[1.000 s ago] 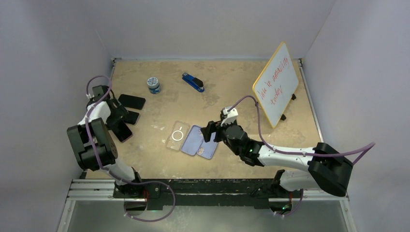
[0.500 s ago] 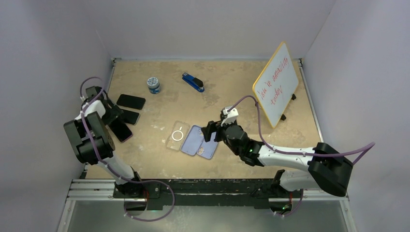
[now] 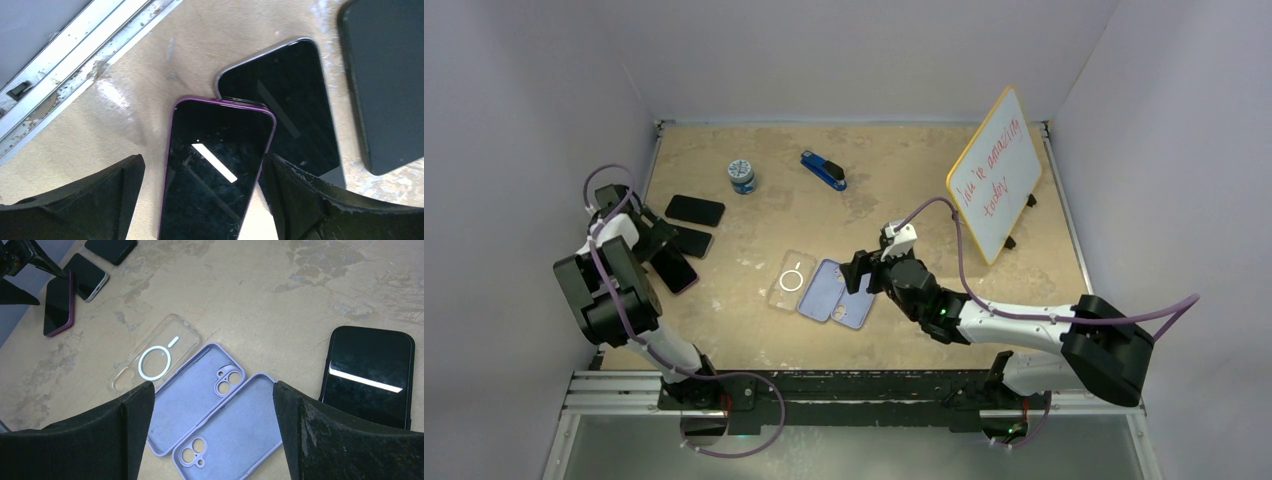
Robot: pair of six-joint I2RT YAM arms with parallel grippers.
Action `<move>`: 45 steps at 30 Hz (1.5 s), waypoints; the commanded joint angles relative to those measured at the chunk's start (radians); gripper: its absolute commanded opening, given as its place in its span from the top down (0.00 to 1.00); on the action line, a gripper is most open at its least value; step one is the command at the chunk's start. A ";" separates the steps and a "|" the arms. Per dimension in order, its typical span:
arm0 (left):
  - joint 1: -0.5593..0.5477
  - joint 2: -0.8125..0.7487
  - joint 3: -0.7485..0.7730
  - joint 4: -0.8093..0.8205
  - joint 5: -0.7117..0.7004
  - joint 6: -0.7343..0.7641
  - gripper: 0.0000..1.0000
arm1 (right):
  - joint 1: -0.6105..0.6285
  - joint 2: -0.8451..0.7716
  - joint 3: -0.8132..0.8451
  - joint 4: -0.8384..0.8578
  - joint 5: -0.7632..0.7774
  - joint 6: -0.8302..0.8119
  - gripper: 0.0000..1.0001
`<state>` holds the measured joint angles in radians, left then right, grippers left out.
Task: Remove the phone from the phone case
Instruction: Place the phone at the center of the board, then adjust the phone at the center of the board.
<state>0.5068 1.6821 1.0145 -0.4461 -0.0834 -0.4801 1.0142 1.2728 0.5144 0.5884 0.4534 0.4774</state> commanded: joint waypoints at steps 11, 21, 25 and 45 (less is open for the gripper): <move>-0.070 0.041 0.069 0.014 -0.032 0.028 0.05 | -0.002 -0.001 -0.001 0.023 0.014 -0.016 0.11; -0.033 0.050 0.051 -0.029 -0.102 -0.012 0.04 | -0.002 -0.010 -0.002 0.023 0.011 -0.016 0.11; -0.028 0.028 0.030 -0.031 -0.097 -0.029 0.04 | -0.002 -0.015 -0.005 0.022 0.010 -0.017 0.11; 0.075 -0.183 -0.228 0.081 0.160 -0.162 0.03 | -0.003 -0.032 -0.005 0.018 0.001 -0.013 0.11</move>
<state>0.5816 1.5574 0.8551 -0.4374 -0.0635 -0.5690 1.0142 1.2671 0.5133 0.5884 0.4519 0.4767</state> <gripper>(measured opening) 0.966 0.886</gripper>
